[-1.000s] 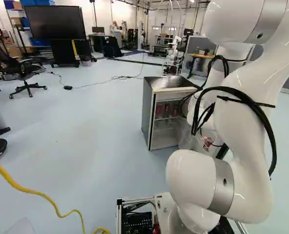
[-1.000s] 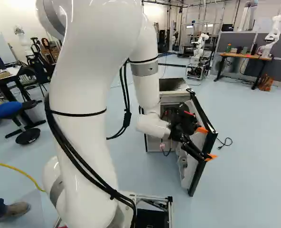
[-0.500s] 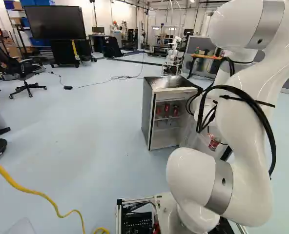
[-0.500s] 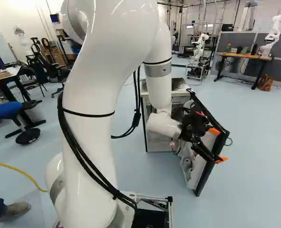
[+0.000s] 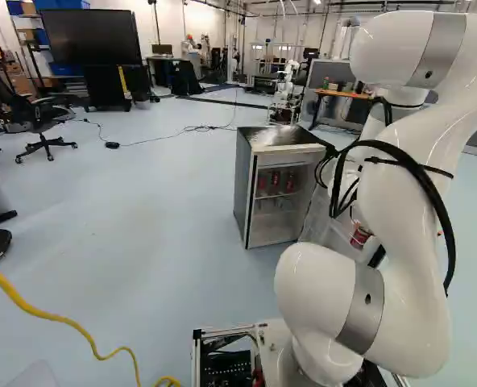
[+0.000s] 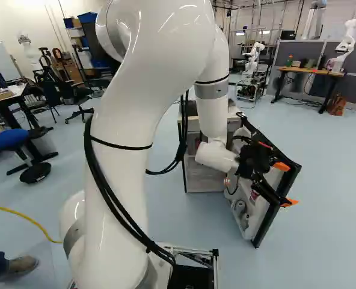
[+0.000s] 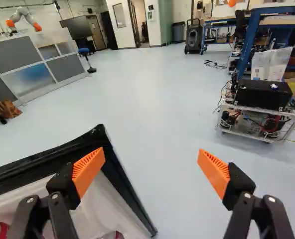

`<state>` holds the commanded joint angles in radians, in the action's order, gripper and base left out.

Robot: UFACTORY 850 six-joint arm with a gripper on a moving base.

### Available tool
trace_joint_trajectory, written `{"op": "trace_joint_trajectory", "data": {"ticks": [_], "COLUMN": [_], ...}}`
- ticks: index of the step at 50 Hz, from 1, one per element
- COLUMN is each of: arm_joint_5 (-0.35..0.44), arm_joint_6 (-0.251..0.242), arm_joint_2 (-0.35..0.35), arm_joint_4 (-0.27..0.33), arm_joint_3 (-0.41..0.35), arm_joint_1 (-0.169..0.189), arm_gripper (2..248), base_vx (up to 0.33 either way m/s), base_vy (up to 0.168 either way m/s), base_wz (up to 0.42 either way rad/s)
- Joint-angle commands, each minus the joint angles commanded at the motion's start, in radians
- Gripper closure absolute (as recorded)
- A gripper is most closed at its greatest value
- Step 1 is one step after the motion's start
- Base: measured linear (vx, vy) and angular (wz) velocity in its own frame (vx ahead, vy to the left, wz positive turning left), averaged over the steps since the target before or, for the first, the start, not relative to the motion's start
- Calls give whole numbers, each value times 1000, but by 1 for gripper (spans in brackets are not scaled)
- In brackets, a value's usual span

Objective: Grab a drink from the fridge

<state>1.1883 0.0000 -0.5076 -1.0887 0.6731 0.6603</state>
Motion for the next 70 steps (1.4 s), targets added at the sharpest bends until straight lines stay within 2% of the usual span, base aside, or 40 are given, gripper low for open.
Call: {"op": "trace_joint_trajectory", "data": {"ticks": [17,32,55,70], "arm_joint_5": [0,6,33,52], "arm_joint_6": [0,0,0,0], "arm_joint_2": [42,105,210,279], "arm_joint_4": [8,69,225,367], "arm_joint_3": [-64,-158,-305,-394], "arm_joint_1": [-9,-24,-59,-97], "arm_gripper": [3,3,3,3], "base_vx": [0,0,0,0], "base_vy": [0,0,0,0], "base_wz": [0,0,0,0]}}
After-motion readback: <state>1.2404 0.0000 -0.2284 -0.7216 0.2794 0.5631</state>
